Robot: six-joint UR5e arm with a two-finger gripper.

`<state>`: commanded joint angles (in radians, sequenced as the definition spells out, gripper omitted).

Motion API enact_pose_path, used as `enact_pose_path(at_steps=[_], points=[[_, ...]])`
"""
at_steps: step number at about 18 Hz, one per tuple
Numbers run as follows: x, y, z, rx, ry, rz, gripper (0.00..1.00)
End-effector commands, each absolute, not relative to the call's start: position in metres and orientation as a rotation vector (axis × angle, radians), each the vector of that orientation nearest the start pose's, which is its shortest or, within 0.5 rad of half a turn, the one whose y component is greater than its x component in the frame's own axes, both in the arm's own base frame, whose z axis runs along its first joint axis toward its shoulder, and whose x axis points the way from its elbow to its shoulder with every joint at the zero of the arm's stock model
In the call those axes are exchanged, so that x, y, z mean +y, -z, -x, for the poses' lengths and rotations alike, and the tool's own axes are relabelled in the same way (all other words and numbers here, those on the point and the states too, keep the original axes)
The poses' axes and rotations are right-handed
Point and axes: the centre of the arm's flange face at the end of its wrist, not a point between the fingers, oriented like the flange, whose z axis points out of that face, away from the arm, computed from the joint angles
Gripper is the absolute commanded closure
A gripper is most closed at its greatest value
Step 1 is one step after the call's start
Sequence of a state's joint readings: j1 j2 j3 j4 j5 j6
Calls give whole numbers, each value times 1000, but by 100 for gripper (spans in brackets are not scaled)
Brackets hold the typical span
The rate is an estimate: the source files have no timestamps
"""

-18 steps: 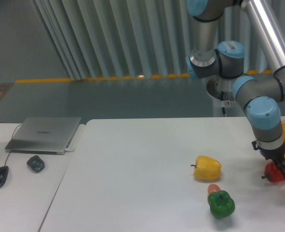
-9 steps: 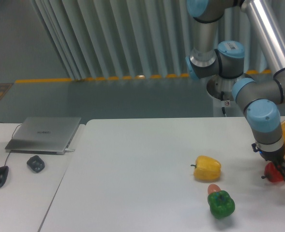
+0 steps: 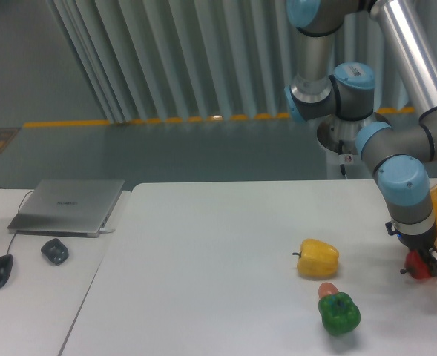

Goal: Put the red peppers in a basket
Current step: 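Close the gripper around the red bell pepper, then lift the red pepper and move it into the yellow basket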

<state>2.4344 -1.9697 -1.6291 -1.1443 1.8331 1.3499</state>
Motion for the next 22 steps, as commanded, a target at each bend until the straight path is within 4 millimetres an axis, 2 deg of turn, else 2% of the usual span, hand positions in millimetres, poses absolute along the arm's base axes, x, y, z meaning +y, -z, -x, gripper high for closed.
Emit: enact_pose_path(at_steps=[6,10,12,13,15,17,22], points=[[482,-313,401,806,-186,3267,56],[478,-320,404,797,-176,3270,62],[467,-340,407,778,-170,3272,63],[457,-348,415,755,-139,3282,63],[446,-358,427,735,-88,3260,63],[427,-374,439,794,-73,3206,63],[383,-372,468,1046,36,3151,63]])
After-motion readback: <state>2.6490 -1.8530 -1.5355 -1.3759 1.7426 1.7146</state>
